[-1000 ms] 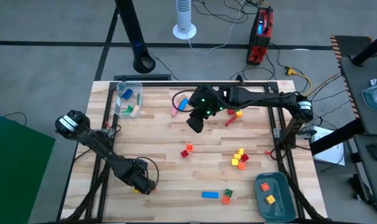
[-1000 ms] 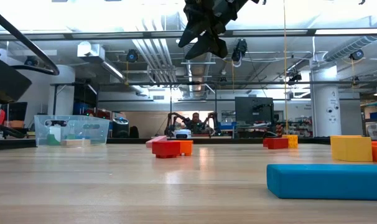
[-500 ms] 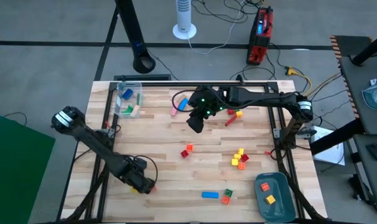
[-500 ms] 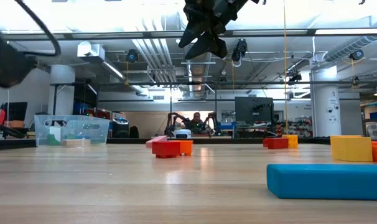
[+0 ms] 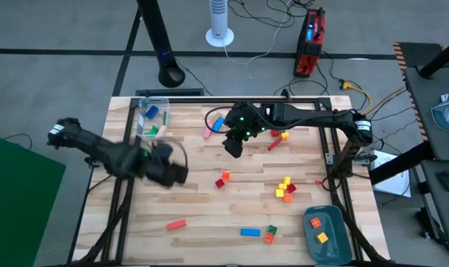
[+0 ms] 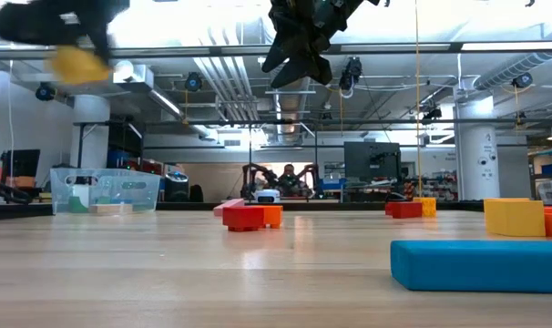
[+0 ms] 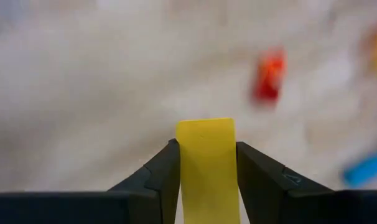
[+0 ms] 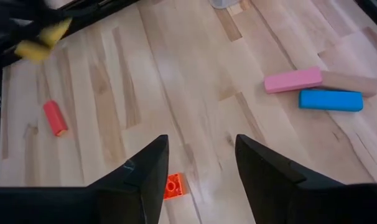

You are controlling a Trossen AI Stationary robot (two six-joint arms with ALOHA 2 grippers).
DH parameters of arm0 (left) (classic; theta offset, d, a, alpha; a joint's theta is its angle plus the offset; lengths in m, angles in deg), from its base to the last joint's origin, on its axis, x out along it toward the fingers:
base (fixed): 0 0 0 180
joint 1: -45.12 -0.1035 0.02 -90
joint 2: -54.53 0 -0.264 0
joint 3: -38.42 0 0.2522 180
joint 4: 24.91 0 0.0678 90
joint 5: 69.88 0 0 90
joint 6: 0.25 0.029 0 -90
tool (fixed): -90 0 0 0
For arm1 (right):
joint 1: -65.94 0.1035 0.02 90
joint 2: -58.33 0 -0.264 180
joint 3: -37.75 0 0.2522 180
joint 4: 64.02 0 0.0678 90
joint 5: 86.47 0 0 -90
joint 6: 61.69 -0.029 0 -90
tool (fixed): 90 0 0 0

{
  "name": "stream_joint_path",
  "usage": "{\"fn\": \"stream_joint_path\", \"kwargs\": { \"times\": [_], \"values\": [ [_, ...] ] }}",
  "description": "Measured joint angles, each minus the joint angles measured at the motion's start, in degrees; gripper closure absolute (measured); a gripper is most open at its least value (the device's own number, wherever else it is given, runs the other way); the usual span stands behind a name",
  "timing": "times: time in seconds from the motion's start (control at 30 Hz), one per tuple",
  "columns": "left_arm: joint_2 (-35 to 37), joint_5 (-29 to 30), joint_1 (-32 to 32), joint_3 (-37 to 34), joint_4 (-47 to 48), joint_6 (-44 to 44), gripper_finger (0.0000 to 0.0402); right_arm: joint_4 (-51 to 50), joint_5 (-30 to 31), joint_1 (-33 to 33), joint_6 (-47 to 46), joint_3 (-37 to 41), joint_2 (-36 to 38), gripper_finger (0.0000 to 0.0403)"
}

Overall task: Sort blocks by size
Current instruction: Put the yellow rectangular wooden block into the transparent bin

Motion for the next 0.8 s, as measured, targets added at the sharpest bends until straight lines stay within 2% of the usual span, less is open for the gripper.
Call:
{"fn": "stream_joint_path", "kwargs": {
  "times": [0.1, 0.2, 0.33, 0.53, 0.67, 0.8],
  "values": [
    [1.2, 5.9, -9.1, 3.3, 4.3, 11.0, 0.0282, 0.0, 0.0, -0.2, 0.1, 0.0, 0.0, 0.0231],
    [1.8, 7.0, -20.8, 4.4, 6.1, 23.7, 0.0282, 0.1, 0.0, -0.2, 0.5, 0.0, 0.0, 0.023],
    [2.1, 2.7, -38.4, 1.8, 6.4, 36.6, 0.0282, 0.1, 0.1, -0.3, 0.6, 0.0, 0.0, 0.0224],
    [0.2, -3.0, -60.8, -2.7, 5.4, 48.6, 0.0278, 0.1, 0.0, -0.2, 0.6, 0.0, 0.0, 0.0227],
    [-1.9, -3.2, -68.2, -3.4, 4.0, 54.0, 0.0261, 0.1, 0.0, -0.2, 1.2, 0.0, 0.0, 0.0233],
    [-2.9, -2.9, -69.7, -2.4, 3.0, 57.1, 0.0239, 0.1, 0.0, -0.2, 1.5, 0.0, 0.0, 0.0233]
  ]
}}
